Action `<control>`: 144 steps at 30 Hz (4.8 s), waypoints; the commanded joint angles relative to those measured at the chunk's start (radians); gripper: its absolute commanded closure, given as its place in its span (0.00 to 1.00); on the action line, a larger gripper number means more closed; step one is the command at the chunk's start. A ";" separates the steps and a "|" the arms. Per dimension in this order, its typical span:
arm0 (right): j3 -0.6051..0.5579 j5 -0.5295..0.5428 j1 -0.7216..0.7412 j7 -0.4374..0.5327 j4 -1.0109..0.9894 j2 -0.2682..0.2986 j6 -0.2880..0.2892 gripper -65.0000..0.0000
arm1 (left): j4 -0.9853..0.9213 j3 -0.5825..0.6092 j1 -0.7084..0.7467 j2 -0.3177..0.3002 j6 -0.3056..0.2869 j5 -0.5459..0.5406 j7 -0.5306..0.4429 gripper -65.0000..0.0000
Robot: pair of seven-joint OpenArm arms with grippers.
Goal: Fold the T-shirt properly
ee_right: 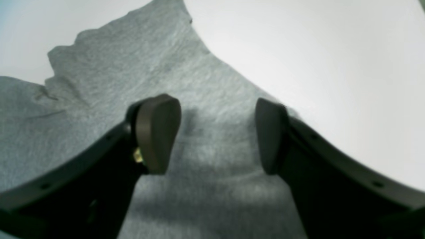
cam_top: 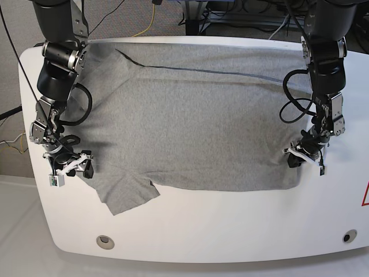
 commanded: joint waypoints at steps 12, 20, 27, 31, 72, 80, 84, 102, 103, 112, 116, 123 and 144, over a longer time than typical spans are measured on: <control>-0.006 -0.027 0.025 0.118 -0.012 0.026 -0.003 0.41 | 0.014 0.003 -0.012 -0.017 0.003 0.011 0.013 0.98; -0.041 -0.013 0.011 0.109 -0.005 0.034 -0.009 0.41 | 0.024 0.002 -0.009 -0.015 -0.002 0.008 0.018 0.99; -0.020 -0.022 0.012 0.110 -0.006 0.027 -0.006 0.45 | 0.025 0.007 -0.009 -0.014 -0.001 0.008 0.018 0.98; -0.014 -0.024 0.009 0.107 -0.005 0.024 -0.003 0.48 | 0.025 0.006 -0.010 -0.014 0.000 0.009 0.018 0.98; -0.016 -0.032 -0.008 0.095 -0.009 0.016 0.013 0.73 | 0.042 0.003 0.001 -0.030 0.006 0.016 -0.013 1.00; -0.013 -0.030 0.001 0.083 -0.002 0.014 0.012 0.69 | 0.052 0.003 -0.015 -0.029 -0.002 0.012 -0.002 1.00; -0.011 -0.034 0.002 0.081 0.002 0.014 0.012 0.69 | 0.053 0.005 -0.019 -0.028 -0.002 0.011 -0.001 1.00; -0.009 -0.033 0.000 0.069 0.027 0.008 0.008 0.47 | 0.073 0.001 -0.029 -0.030 0.016 0.024 0.032 0.50; -0.009 -0.033 0.000 0.068 0.029 0.008 0.007 0.46 | 0.074 0.000 -0.030 -0.030 0.016 0.025 0.033 0.50; -0.007 -0.039 -0.018 0.060 0.065 0.006 -0.010 0.46 | 0.081 -0.031 -0.020 -0.035 -0.004 0.012 0.053 0.50; -0.008 -0.044 -0.024 0.063 0.072 0.007 -0.021 0.46 | 0.078 -0.034 -0.020 -0.036 -0.011 0.015 0.057 0.50; -0.015 -0.046 -0.040 0.061 0.068 0.005 -0.027 0.47 | 0.078 -0.034 -0.015 -0.036 -0.027 0.023 0.063 0.51; -0.008 -0.034 -0.038 0.048 0.052 -0.007 0.008 0.47 | 0.083 -0.024 -0.011 -0.027 -0.001 0.031 0.078 0.54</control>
